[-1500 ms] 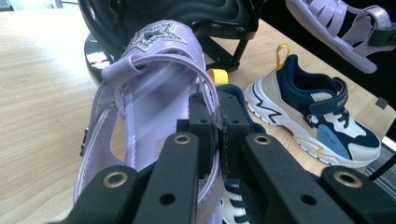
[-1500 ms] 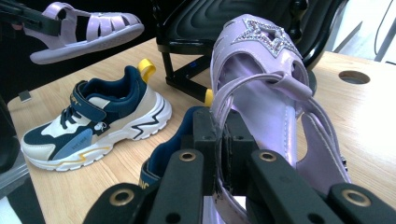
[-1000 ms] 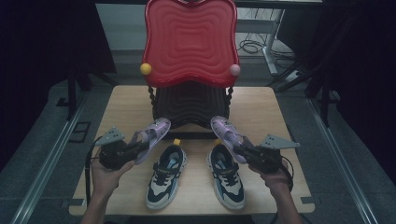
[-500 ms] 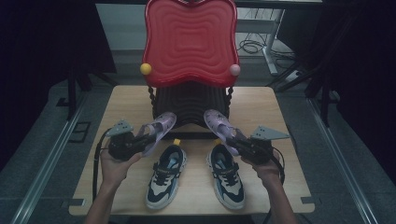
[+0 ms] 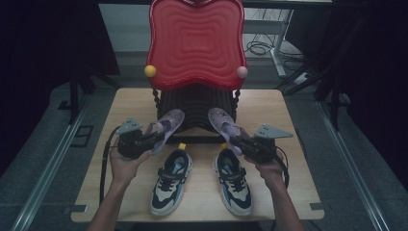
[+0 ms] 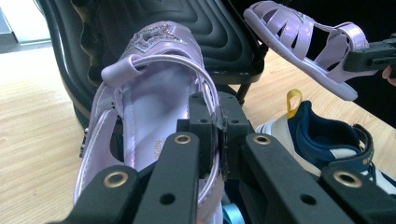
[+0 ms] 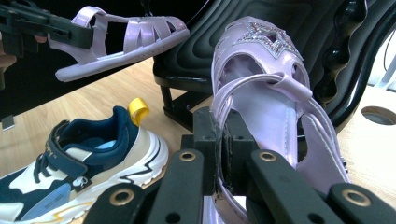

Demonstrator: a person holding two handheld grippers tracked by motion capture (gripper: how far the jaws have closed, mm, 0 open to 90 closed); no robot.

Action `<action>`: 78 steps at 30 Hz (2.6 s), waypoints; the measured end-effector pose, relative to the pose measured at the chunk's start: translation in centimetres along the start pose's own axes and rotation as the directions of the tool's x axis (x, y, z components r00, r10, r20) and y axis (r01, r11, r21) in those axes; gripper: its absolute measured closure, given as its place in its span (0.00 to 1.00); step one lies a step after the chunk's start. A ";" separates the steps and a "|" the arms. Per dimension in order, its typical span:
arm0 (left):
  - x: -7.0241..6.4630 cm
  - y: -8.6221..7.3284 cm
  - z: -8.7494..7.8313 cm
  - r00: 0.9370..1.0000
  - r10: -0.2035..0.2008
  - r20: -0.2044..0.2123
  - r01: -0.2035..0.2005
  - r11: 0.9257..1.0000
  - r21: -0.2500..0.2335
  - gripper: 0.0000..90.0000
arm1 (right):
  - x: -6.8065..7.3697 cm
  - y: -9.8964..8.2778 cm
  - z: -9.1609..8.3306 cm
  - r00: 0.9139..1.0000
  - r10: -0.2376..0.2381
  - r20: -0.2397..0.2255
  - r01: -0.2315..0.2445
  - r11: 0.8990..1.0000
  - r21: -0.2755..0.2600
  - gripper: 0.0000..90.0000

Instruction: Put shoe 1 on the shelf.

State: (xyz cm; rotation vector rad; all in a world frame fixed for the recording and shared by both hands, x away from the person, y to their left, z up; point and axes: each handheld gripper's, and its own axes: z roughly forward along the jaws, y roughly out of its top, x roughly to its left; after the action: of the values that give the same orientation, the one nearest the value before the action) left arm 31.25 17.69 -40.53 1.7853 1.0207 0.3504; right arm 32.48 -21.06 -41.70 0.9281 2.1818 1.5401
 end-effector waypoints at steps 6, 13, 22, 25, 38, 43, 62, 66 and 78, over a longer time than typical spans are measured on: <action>-0.1 0.4 0.3 1.000 0.006 -0.002 -0.006 1.000 -0.014 0.96 | -0.2 0.1 0.3 1.000 0.005 0.007 -0.005 1.000 -0.003 0.96; -0.2 0.7 0.7 1.000 0.006 -0.014 -0.007 0.999 -0.043 0.96 | -0.3 0.2 0.8 1.000 0.018 0.014 -0.018 1.000 -0.011 0.96; -0.5 1.2 1.8 0.999 0.023 -0.032 -0.025 0.998 -0.061 0.96 | -0.4 0.7 1.3 0.999 0.031 0.029 -0.030 0.999 -0.029 0.96; -0.7 1.3 2.2 0.999 0.029 -0.037 -0.032 0.997 -0.071 0.96 | -0.4 0.8 1.6 0.999 0.035 0.033 -0.034 0.999 -0.037 0.96; -0.8 1.9 4.1 0.998 0.046 -0.044 -0.050 0.995 -0.088 0.96 | -0.3 1.6 3.4 0.998 0.032 0.056 -0.029 0.998 -0.056 0.96; -0.5 2.0 4.4 0.998 0.037 -0.044 -0.041 0.995 -0.093 0.96 | -0.2 2.1 3.8 0.997 0.030 0.066 -0.026 0.998 -0.062 0.96; 0.2 3.2 5.1 0.997 0.034 -0.070 -0.042 0.992 -0.117 0.96 | 0.0 3.0 5.3 0.996 0.031 0.088 -0.025 0.997 -0.078 0.96; 0.3 3.2 5.3 0.997 0.033 -0.073 -0.041 0.992 -0.118 0.96 | -0.1 3.1 5.5 0.995 0.034 0.090 -0.027 0.997 -0.079 0.96; 0.3 3.6 6.0 0.997 0.029 -0.069 -0.038 0.991 -0.128 0.96 | -0.2 3.3 6.3 0.994 0.048 0.098 -0.039 0.995 -0.091 0.96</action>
State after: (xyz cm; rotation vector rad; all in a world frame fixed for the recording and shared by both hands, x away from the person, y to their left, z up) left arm 37.02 13.65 -40.16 1.6849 0.9928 0.4895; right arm 37.46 -15.94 -41.00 1.0083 2.0200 1.5613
